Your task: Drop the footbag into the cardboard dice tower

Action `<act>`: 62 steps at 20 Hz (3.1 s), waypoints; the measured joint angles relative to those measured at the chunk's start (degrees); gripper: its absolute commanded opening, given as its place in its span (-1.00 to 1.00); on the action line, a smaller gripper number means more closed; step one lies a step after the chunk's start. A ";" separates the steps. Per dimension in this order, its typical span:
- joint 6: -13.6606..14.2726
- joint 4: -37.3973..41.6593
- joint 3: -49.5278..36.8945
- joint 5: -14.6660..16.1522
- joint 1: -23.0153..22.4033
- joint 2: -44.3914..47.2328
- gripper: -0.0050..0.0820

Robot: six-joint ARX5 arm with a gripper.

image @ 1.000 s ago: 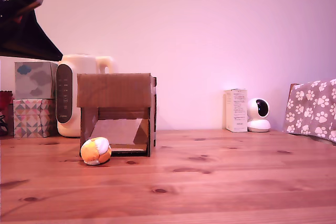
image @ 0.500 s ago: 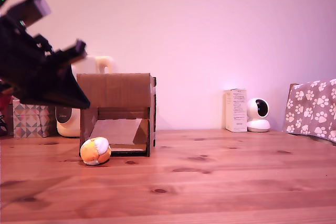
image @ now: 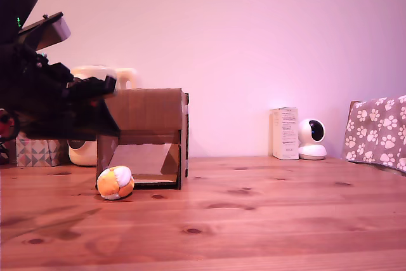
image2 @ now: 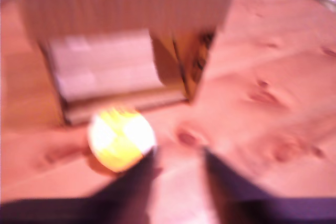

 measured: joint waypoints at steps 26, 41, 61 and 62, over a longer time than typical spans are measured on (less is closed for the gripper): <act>2.25 3.04 14.80 3.76 4.59 26.34 -0.40; 0.61 -18.73 16.52 6.08 4.46 7.76 -0.68; 3.72 -28.26 37.86 7.63 4.48 -0.66 -0.67; 3.78 -30.23 40.87 7.61 4.48 1.27 -0.67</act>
